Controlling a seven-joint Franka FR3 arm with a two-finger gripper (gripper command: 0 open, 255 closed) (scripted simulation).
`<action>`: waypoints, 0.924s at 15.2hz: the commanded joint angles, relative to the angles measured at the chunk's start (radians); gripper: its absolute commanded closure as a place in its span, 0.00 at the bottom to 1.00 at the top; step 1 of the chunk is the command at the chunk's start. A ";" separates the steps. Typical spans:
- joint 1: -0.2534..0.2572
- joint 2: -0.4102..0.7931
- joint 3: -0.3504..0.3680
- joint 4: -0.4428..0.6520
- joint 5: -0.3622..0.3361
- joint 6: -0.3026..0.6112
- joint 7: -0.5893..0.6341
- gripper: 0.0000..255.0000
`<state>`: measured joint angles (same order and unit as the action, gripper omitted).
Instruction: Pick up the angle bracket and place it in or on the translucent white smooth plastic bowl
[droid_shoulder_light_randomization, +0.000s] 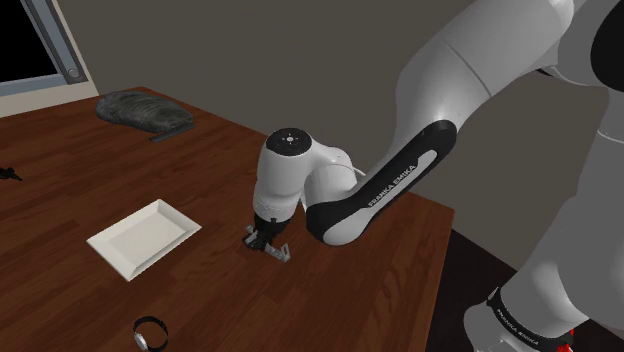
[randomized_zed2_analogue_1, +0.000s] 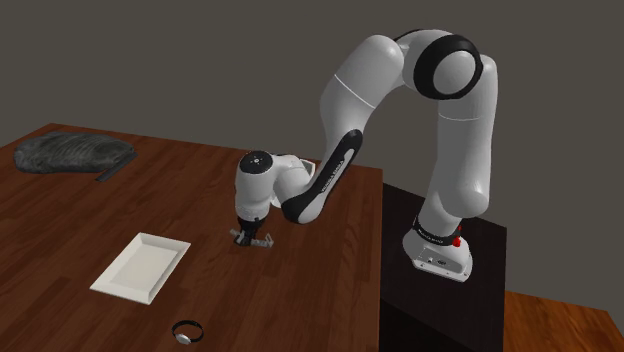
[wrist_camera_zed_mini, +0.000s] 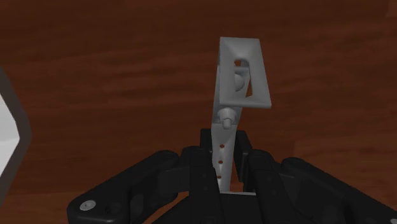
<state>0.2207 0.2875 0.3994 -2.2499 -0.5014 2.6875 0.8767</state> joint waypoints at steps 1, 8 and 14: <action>0.002 0.015 0.001 -0.004 0.000 0.002 -0.001 1.00; -0.017 -0.037 0.034 -0.010 0.059 -0.037 -0.043 1.00; -0.042 -0.105 0.069 -0.005 0.143 -0.098 -0.109 1.00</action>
<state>0.1832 0.1948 0.4627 -2.2556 -0.3738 2.6005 0.7798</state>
